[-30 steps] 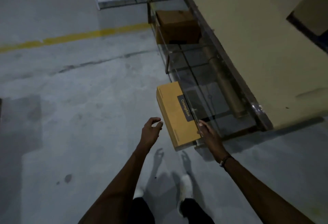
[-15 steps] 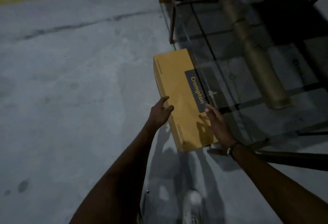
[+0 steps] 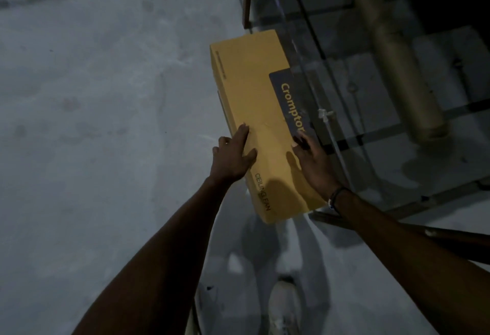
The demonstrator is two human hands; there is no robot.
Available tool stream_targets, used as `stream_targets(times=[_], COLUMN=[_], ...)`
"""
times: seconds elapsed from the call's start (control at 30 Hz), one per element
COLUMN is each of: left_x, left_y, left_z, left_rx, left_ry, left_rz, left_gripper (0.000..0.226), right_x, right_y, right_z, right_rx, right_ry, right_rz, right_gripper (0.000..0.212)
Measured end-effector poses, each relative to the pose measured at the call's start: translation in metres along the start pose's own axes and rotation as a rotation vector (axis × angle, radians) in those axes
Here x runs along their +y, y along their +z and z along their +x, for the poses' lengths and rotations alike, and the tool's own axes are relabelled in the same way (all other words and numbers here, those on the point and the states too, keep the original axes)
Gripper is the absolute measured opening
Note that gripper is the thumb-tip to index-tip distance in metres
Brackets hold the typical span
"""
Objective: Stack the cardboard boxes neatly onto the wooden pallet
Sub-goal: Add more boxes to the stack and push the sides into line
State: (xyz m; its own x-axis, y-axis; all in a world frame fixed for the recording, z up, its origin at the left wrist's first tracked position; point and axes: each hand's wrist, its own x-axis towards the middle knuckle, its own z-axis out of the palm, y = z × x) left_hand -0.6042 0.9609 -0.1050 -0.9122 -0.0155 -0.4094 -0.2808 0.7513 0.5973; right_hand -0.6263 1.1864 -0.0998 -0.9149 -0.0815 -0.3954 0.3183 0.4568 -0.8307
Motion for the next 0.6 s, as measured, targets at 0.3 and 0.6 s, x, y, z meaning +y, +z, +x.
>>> stream_targets(times=[0.3,0.6], left_x=[-0.041,-0.046], left_y=[-0.002,-0.011], left_z=[-0.021,-0.018], left_rx=[0.067,-0.012], left_ry=[-0.116,-0.357], left_rz=[-0.045,-0.288], left_gripper=[0.083,0.108], right_x=[-0.008,-0.020], right_y=[0.009,0.074], right_z=[0.008,0.002], right_rx=[0.009,-0.172], right_ry=[0.096,0.124], right_rz=[-0.064,-0.046], right_gripper=[0.062,0.081])
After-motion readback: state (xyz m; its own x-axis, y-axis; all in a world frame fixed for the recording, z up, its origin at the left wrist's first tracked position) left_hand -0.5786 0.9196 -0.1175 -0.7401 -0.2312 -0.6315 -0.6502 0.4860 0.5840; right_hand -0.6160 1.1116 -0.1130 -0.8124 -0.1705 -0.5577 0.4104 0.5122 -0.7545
